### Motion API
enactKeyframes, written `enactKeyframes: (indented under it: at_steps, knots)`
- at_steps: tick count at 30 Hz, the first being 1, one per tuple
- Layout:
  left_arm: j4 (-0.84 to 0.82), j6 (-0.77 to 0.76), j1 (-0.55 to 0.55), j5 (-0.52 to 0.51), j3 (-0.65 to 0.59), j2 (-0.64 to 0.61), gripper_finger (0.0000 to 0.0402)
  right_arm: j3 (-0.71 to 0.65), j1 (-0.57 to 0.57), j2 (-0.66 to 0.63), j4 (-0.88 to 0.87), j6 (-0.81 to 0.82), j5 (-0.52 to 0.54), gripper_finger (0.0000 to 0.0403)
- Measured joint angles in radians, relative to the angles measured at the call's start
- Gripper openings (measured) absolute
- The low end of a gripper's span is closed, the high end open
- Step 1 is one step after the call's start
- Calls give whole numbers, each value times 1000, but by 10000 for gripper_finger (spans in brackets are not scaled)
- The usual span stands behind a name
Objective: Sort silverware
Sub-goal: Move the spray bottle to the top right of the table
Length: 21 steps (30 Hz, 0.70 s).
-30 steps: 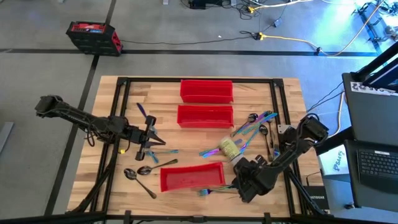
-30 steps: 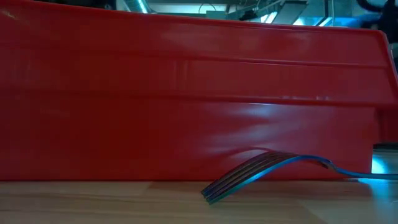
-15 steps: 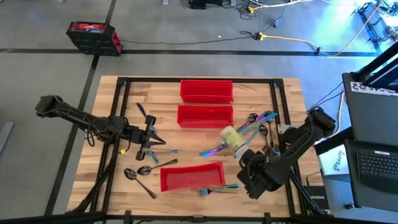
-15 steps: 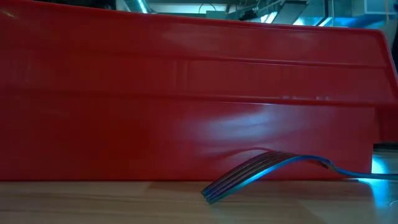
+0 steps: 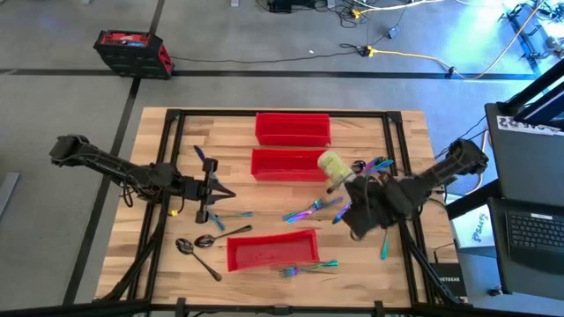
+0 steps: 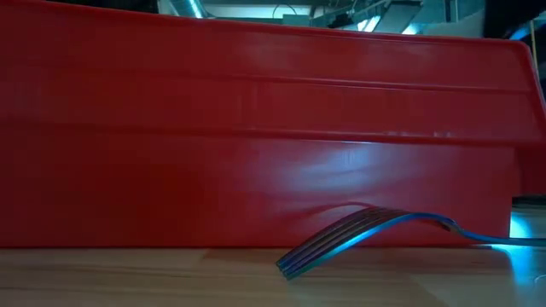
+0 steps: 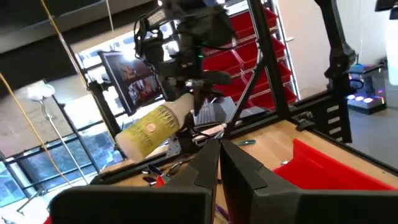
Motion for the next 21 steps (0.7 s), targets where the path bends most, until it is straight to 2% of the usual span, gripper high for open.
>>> enactKeyframes:
  at_steps: [5, 9, 13, 17, 21]
  knots:
    - [-9, 3, 0, -4, 0, 0, 1, 4, -197, -6, -1, -166, -51, 144]
    - [-8, 27, 0, -4, 0, 0, 1, 60, -350, -6, 2, -298, -65, 144]
    - [-9, 57, 0, -5, 0, 0, 1, 167, -479, -6, 5, -395, -68, 144]
    - [-8, 120, 0, -22, 0, 0, 1, 297, -613, 1, 0, -479, -114, 143]
    - [8, 164, 0, -119, 0, -1, 1, 425, -744, 44, -1, -565, -180, 143]
